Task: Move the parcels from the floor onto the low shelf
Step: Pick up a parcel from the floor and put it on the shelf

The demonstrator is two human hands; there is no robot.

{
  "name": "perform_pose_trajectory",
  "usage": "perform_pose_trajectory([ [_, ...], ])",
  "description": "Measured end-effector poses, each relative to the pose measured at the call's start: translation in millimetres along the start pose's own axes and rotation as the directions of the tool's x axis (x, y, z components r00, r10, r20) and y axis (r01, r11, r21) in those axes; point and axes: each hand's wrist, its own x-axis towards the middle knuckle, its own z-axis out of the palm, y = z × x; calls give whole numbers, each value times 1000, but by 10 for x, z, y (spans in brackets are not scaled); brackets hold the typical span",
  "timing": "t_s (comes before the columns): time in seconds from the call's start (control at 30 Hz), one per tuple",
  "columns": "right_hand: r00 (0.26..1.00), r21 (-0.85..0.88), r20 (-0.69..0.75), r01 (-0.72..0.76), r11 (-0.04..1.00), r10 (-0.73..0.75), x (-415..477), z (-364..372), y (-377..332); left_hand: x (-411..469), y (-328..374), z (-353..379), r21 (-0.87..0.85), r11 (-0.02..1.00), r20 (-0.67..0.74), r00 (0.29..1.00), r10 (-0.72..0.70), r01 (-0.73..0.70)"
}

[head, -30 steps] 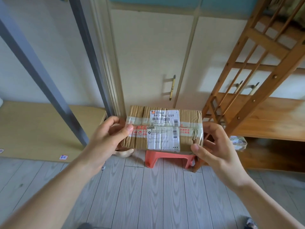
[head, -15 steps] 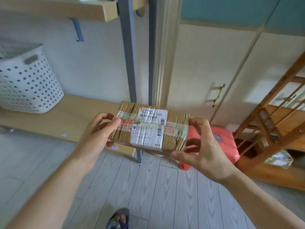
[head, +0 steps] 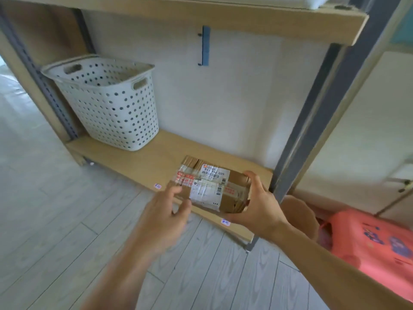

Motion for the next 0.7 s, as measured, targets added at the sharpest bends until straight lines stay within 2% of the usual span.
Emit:
perform_pose_trajectory([
  [0.1,993,25,41,-112,993,111,504,376,71,3,-59,14,211,977,289,956,-47,-16],
  [0.2,960,-48,46,-276,960,278,862,602,299,108,-44,31,286,953,397,918,-27,-95],
  [0.33,826,-254,80,-524,813,557,1101,702,610,269,-57,107,273,938,511,858,49,-216],
  [0.43,782,-526,103,-482,701,615,1167,819,660,388,-158,171,288,930,564,825,28,-228],
  [0.47,780,-544,75,-490,681,621,1183,880,665,416,-203,186,291,930,577,817,15,-223],
  [0.53,831,-547,32,-451,706,556,1181,979,654,448,-294,204,301,928,600,800,-4,-221],
  [0.6,906,-596,98,-278,753,412,1180,1002,614,442,-355,202,301,924,608,794,5,-237],
  [0.7,932,-595,144,-187,782,333,1248,966,657,392,-373,178,300,919,612,790,22,-257],
])
